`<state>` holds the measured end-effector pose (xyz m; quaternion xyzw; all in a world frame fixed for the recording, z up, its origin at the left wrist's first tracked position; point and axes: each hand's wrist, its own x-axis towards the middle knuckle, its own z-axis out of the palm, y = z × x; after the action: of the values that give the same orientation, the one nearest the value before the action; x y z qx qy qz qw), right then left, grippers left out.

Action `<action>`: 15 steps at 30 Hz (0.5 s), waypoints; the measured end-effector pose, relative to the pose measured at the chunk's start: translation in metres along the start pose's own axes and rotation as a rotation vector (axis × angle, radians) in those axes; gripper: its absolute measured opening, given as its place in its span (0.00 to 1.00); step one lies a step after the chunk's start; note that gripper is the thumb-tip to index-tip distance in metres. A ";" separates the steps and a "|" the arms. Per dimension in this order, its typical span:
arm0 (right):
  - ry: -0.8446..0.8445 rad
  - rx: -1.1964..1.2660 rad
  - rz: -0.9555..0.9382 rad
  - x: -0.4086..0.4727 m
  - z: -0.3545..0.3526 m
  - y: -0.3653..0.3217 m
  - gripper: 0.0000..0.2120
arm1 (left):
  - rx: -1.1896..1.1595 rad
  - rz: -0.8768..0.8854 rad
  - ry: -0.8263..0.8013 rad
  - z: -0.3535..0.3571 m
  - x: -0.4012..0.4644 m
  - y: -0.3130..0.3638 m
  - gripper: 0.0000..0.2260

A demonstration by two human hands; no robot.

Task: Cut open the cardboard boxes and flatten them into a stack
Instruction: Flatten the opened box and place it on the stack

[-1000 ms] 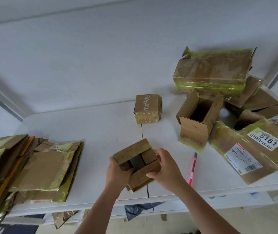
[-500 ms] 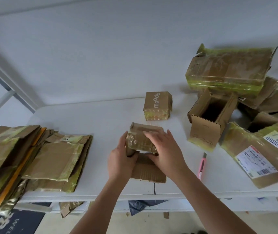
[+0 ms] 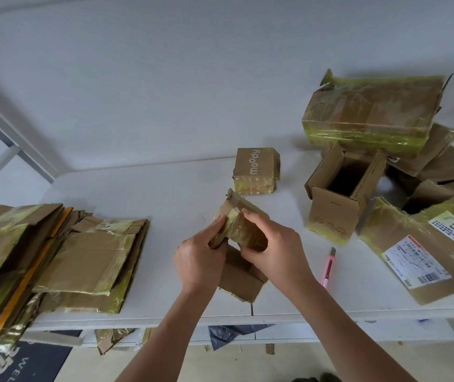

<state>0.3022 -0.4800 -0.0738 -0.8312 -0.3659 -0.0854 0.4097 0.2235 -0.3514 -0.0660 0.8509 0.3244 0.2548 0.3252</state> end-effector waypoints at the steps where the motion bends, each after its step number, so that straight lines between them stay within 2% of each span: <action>1: -0.031 0.054 0.019 0.002 -0.004 0.001 0.29 | 0.006 0.023 0.009 0.001 0.001 -0.001 0.22; 5: -0.218 0.336 0.202 0.008 -0.020 0.008 0.23 | 0.068 0.061 -0.035 0.001 0.005 -0.005 0.21; 7: -0.264 0.442 0.285 0.006 -0.026 0.013 0.09 | 0.096 0.042 -0.099 -0.006 0.010 -0.009 0.19; 8: -0.265 0.451 0.303 0.004 -0.027 0.015 0.10 | 0.120 0.040 -0.142 -0.010 0.013 -0.011 0.18; 10: -0.256 0.465 0.327 -0.003 -0.026 0.017 0.17 | 0.172 0.054 -0.218 -0.016 0.019 -0.011 0.16; 15: -0.216 0.490 0.320 -0.002 -0.027 0.016 0.12 | 0.331 0.144 -0.319 -0.021 0.027 0.003 0.19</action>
<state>0.3156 -0.5075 -0.0666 -0.7591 -0.2817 0.1595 0.5649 0.2287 -0.3258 -0.0446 0.9430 0.2449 0.0832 0.2093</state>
